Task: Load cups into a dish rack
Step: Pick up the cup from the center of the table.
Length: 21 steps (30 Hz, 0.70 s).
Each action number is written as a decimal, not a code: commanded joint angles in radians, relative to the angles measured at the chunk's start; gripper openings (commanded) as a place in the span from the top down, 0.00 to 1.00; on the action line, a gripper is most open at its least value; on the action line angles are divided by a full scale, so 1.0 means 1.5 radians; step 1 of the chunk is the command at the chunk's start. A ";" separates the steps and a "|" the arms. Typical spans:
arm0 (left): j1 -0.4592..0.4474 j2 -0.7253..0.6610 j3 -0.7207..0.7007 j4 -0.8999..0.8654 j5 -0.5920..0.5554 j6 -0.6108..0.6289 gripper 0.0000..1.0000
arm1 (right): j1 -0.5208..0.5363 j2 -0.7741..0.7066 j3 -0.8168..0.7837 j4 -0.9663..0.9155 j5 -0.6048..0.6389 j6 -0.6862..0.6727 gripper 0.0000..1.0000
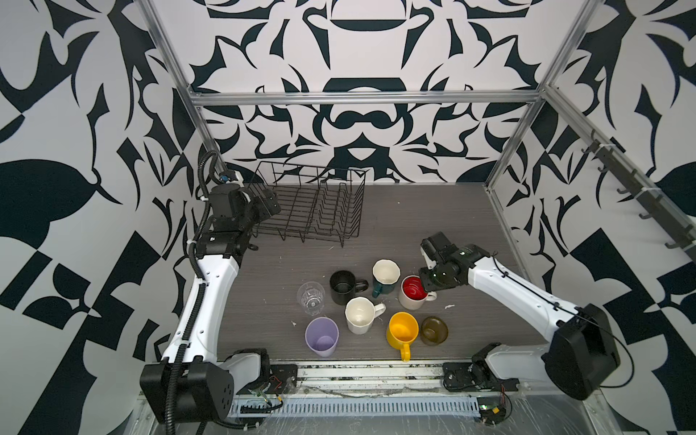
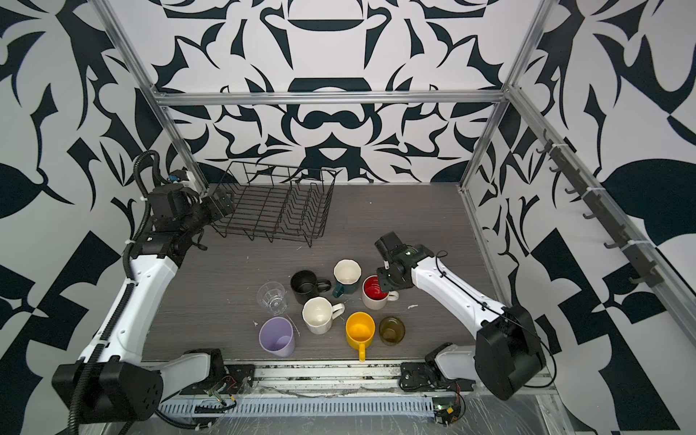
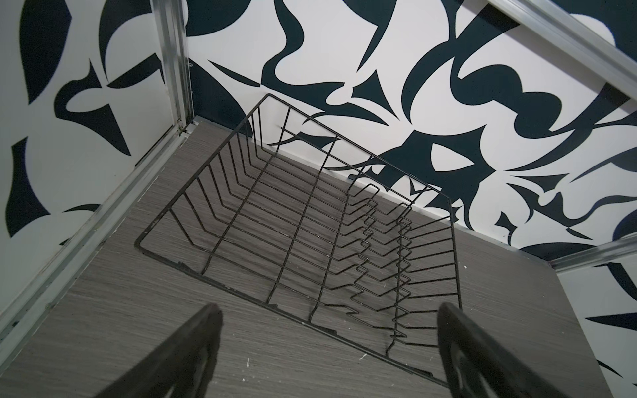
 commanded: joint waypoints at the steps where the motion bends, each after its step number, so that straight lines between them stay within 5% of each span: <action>1: 0.003 0.005 0.015 -0.019 0.019 -0.019 0.00 | 0.007 0.014 -0.004 0.029 0.020 0.009 0.54; 21: 0.009 -0.001 0.011 -0.011 0.035 -0.050 0.00 | 0.030 0.109 0.026 0.024 0.074 -0.026 0.92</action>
